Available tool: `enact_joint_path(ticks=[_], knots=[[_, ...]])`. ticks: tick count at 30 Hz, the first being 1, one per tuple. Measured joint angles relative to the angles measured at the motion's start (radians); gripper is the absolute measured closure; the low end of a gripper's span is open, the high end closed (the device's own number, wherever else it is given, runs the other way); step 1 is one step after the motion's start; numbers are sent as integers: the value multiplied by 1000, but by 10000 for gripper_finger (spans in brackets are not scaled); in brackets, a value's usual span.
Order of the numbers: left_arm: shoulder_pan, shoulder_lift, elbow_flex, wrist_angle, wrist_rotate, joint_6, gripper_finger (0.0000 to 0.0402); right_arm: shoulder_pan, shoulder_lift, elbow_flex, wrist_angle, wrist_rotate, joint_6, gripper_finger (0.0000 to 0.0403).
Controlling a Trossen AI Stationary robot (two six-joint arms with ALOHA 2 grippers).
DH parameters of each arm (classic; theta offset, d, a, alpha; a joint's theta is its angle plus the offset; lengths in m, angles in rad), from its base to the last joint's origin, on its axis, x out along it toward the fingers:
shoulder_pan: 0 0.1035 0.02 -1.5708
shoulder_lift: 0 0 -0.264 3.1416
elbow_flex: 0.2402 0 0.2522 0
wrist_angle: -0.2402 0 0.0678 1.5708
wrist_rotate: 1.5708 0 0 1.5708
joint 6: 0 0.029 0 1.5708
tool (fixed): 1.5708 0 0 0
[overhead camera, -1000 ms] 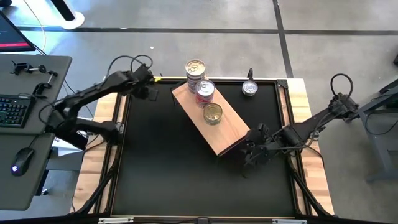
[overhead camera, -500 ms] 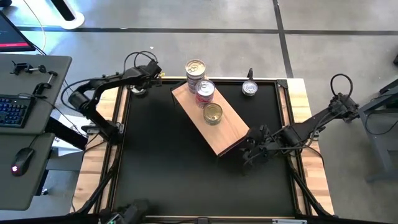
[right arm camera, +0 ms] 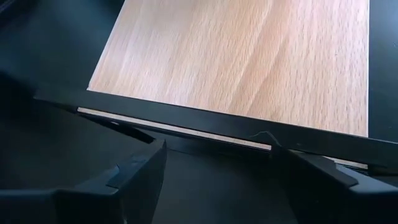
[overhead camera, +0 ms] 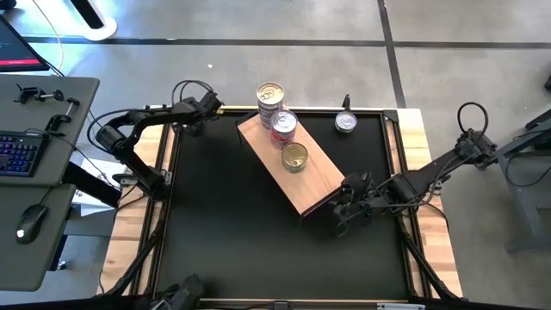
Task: Stack canned seafood by type on shelf
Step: Put the green tuna can on the shelf
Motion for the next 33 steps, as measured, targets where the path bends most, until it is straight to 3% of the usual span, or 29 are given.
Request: enact_joint_path(ticks=[12, 20, 27, 33], knots=[[-26, 23, -22, 11, 39, -20, 402, -2, 0, 0, 25, -29, -1, 123], [-156, 23, -21, -72, 43, -47, 402, -2, 0, 0, 24, -41, -11, 123], [-298, 25, -24, -295, -3, -47, 402, -1, 0, 0, 23, -87, -73, 123], [-449, 27, -25, -400, 19, -100, 402, -2, 0, 0, 23, -92, -119, 123]])
